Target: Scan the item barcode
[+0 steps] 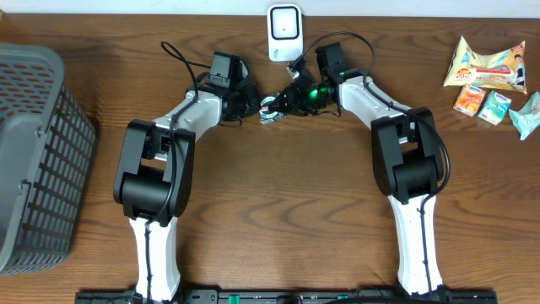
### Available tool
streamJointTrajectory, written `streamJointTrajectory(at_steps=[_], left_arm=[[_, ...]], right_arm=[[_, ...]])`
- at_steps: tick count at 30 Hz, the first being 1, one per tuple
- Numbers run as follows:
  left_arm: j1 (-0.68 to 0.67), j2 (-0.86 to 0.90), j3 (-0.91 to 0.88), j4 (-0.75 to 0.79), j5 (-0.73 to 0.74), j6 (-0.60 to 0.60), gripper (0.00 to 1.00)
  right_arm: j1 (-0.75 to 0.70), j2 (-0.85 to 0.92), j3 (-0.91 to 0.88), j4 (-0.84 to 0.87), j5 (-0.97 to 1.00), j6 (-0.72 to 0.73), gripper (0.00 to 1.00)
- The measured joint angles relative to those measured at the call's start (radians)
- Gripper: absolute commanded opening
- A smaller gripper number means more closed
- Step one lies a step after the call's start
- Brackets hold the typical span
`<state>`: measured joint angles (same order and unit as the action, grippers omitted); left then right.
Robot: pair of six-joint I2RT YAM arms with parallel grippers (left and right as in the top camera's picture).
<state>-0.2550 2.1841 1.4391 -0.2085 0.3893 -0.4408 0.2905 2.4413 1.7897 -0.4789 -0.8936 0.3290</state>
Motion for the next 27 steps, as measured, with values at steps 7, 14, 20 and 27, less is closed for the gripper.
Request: streamJointTrajectory(at_steps=[7,14,20,27], left_arm=[[0.010,-0.002,0.003,-0.003,0.001,0.042,0.17],[0.083,-0.009,0.004,-0.026,0.002,0.054,0.24],[0.145,-0.020,0.006,-0.058,0.000,0.058,0.42],[0.180,-0.026,0.010,-0.057,0.002,0.066,0.78]], right_arm=[[-0.022,0.000,0.010,0.011,-0.018,0.000,0.11],[-0.045,0.001,0.120,0.010,0.001,0.000,0.13],[-0.060,0.001,0.292,0.021,0.071,-0.001,0.13],[-0.053,0.001,0.388,0.203,0.351,0.004,0.11]])
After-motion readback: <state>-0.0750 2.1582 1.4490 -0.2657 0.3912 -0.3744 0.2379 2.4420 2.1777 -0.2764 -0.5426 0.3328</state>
